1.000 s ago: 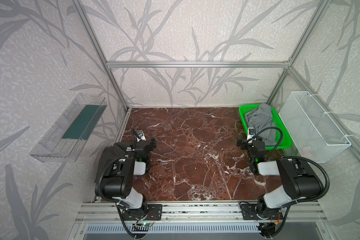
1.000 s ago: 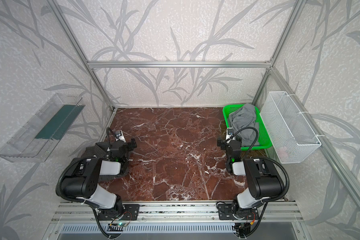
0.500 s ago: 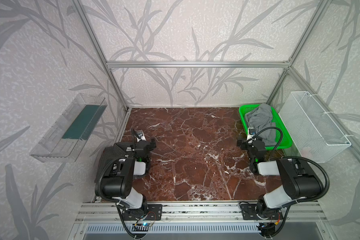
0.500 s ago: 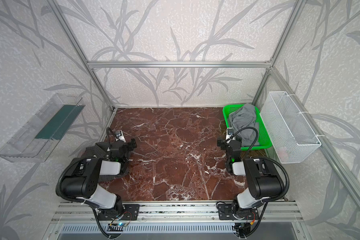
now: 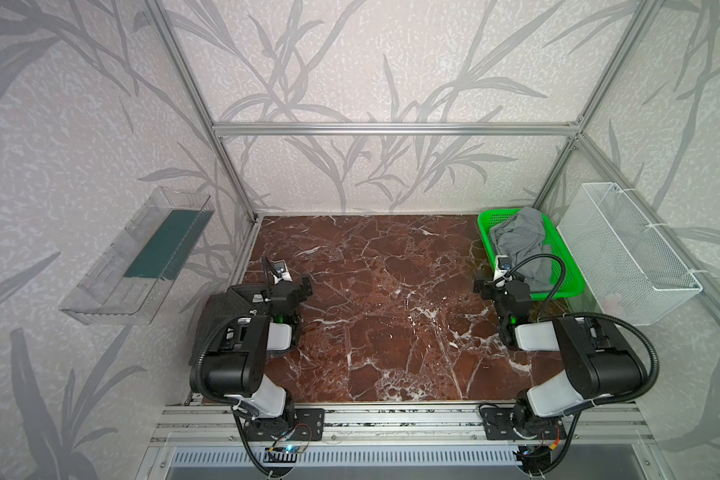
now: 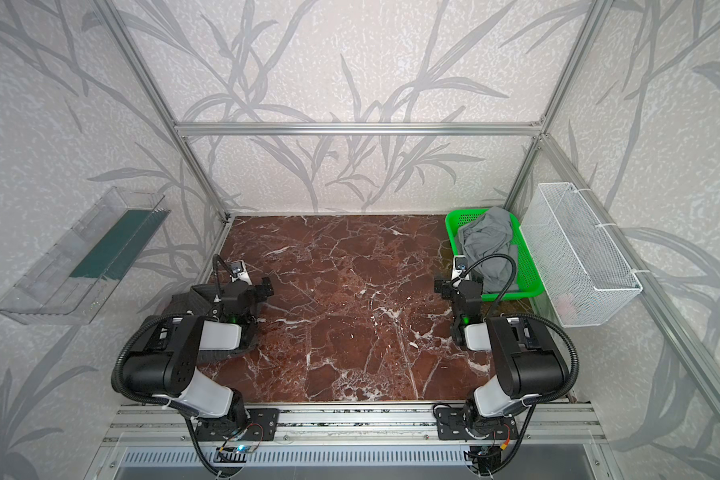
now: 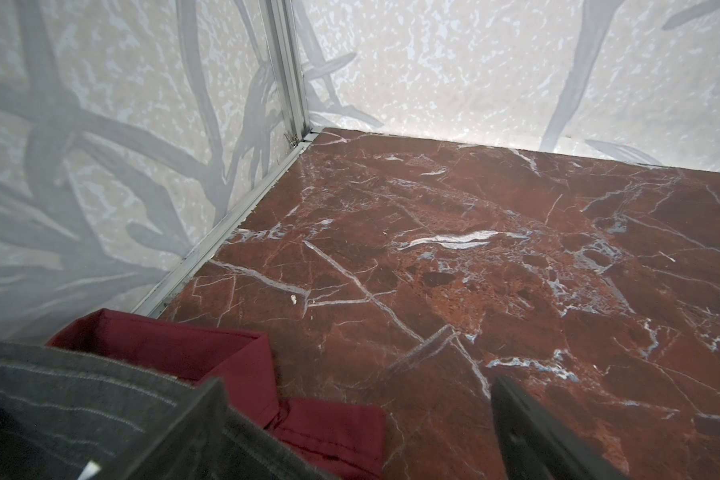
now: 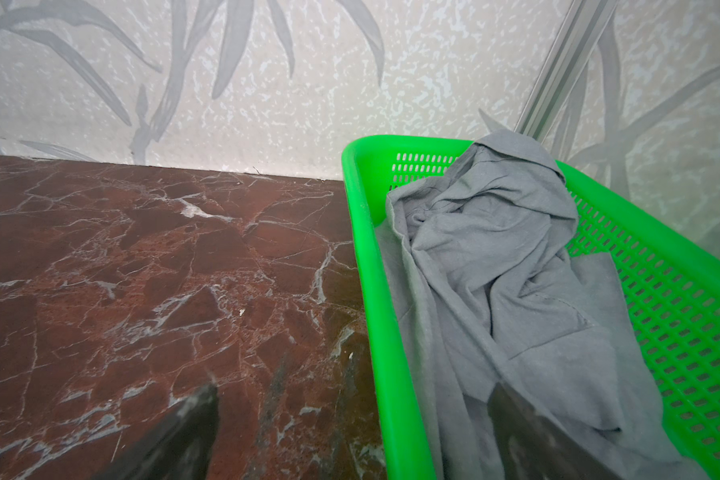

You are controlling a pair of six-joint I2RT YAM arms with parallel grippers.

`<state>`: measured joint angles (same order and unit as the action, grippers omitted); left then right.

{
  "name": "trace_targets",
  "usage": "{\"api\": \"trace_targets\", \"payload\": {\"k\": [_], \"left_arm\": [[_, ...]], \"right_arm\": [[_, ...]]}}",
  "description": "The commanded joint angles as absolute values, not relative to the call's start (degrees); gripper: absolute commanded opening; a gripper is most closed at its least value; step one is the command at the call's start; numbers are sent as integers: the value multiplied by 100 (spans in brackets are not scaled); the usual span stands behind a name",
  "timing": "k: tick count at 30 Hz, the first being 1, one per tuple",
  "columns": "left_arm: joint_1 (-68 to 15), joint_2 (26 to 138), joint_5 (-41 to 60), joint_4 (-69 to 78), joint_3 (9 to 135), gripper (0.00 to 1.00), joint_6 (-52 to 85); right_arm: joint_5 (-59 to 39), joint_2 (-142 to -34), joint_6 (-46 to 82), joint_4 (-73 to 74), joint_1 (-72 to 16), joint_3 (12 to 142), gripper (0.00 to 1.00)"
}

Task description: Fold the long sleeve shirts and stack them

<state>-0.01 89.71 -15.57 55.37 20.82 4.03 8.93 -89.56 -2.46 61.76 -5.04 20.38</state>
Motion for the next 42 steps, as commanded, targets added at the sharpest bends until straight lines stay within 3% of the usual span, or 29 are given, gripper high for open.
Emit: {"api": "trace_targets", "payload": {"k": [1,5,9,16,34,36,38,42], "left_arm": [[-18,9019,-1542,5750,2022,99,258],[-18,8991,-478,6017,1851,99,-135],[8,9032,-1833,6111,1851,99,457],[49,9001,-1019,5533,2120,99,180],[54,9007,-993,5550,2119,99,176],[53,9009,-997,5545,2123,99,176],[58,9009,-993,5548,2118,99,176],[54,9009,-993,5545,2123,99,176]], "right_arm": [[818,-9074,-149,6032,-527,1922,99],[818,-9079,-146,6029,-527,1920,99],[818,-9079,-142,6021,-527,1924,99],[776,-9079,-164,5929,-534,1979,99],[756,-9079,-229,5845,-571,2013,99],[344,-9073,-352,5853,-572,2013,99],[-713,-9072,-750,5865,-570,1998,99],[-569,-9122,-547,6284,-466,1817,99]]}}
